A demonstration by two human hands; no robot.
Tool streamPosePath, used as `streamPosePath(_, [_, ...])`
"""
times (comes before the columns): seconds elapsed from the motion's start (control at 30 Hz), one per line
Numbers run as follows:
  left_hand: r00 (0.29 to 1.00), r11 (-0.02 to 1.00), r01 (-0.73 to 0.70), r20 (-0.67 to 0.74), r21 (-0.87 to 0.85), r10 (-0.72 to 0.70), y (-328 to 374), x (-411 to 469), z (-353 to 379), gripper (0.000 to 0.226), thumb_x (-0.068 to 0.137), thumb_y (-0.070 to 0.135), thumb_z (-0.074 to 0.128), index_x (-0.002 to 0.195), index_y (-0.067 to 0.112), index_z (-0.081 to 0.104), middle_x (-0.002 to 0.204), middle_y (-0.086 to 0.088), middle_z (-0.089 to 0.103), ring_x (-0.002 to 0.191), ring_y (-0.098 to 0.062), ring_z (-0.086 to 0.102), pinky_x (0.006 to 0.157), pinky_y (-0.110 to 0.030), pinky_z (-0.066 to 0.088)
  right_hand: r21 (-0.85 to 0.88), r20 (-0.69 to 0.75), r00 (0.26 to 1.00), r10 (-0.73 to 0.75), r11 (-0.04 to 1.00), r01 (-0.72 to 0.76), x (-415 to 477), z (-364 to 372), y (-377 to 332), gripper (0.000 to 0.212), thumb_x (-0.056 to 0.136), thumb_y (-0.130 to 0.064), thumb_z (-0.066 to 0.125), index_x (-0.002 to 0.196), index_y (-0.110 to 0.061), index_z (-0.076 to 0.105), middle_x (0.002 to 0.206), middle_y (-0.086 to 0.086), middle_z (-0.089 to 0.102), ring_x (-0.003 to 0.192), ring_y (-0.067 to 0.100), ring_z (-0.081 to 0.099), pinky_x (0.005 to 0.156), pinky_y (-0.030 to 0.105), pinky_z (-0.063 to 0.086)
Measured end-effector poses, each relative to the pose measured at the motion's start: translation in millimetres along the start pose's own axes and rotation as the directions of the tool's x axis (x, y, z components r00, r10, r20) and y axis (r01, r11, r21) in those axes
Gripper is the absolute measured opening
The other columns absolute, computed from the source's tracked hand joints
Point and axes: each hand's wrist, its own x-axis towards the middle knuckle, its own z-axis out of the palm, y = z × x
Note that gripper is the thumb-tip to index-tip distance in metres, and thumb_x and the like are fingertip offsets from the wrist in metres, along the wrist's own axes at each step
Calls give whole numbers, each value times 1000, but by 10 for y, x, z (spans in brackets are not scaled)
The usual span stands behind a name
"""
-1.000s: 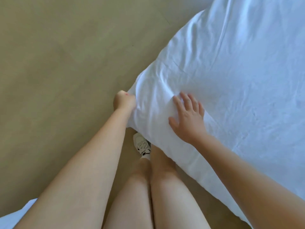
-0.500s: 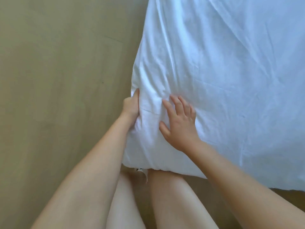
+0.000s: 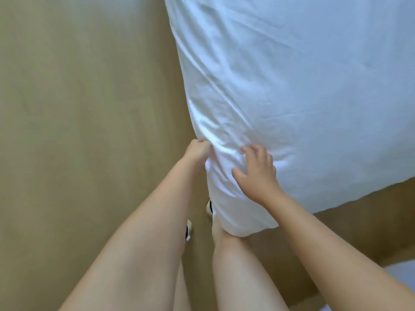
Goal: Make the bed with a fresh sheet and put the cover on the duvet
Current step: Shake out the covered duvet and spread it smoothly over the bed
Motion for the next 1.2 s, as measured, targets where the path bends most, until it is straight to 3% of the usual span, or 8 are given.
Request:
streamPosePath(0.1, [1000, 1000, -3, 28, -12, 3, 421, -18, -93, 49, 99, 38, 37, 136, 6, 43, 136, -9, 47, 121, -28, 49, 88, -33, 39, 161, -23, 998, 54, 986, -50, 118, -68, -227, 60, 89, -28, 54, 143, -18, 31, 146, 6, 23, 133, 27, 21, 107, 38, 23])
streamPosePath(0.23, [991, 996, -85, -105, 38, 89, 1036, 63, -161, 57, 100, 45, 31, 140, 5, 39, 141, -11, 45, 126, -29, 46, 103, -38, 38, 22, -152, 987, -56, 998, 60, 338, -225, -365, 63, 89, -30, 52, 145, -19, 25, 153, 6, 14, 137, 25, 13, 109, 39, 17])
streamPosePath(0.4, [990, 998, -61, -126, 5, 61, 1780, 204, -213, 72, 88, 66, 41, 138, 15, 42, 135, -2, 50, 120, -27, 51, 91, -41, 47, 36, -193, 981, -24, 999, 31, 672, -399, -487, 65, 88, -29, 50, 146, -18, 24, 155, 7, 12, 139, 26, 12, 110, 37, 13])
streamPosePath(0.57, [949, 969, -128, -258, 211, 181, 1981, 511, -236, 31, 96, 23, 43, 113, 3, 59, 108, -16, 63, 76, -25, 57, 68, -35, 56, 87, -176, 984, 38, 996, -23, 999, -531, -596, 65, 88, -30, 50, 146, -19, 23, 154, 7, 14, 139, 26, 12, 109, 36, 9])
streamPosePath(0.8, [959, 891, -93, -200, 444, 200, 1848, 499, -549, 34, 93, 22, 41, 62, 14, 31, 60, -3, 34, 58, -22, 34, 59, -31, 31, 29, -52, 996, 71, 997, -69, 1210, -739, -740, 59, 88, -30, 47, 144, -19, 28, 148, 5, 24, 133, 26, 22, 106, 35, 16])
streamPosePath(0.97, [878, 626, -238, -112, 743, 466, 2643, 448, -635, 20, 85, 11, 46, 105, 14, 52, 108, -5, 52, 93, -25, 52, 79, -36, 45, 199, -182, 970, 162, 972, -125, 1592, -1079, -1038, 51, 77, -15, 61, 127, -7, 52, 134, 17, 45, 125, 37, 38, 102, 44, 23])
streamPosePath(1.07, [684, 277, -453, 131, 847, 718, 3277, 521, -660, 50, 85, 11, 52, 134, 11, 42, 138, -9, 39, 125, -28, 38, 102, -37, 30, 316, -311, 922, 232, 940, -130, 1939, -1326, -1233, 53, 73, -9, 64, 125, -1, 56, 135, 24, 46, 127, 44, 39, 105, 53, 24])
streamPosePath(1.2, [536, -182, -550, 512, 815, 671, 3916, 770, -462, 57, 93, 21, 44, 147, 17, 28, 156, -3, 21, 145, -23, 10, 115, -40, 8, 469, -485, 764, 426, 864, -183, 2586, -1708, -1244, 56, 90, -21, 52, 142, -5, 38, 153, 14, 28, 144, 35, 16, 113, 46, 4])
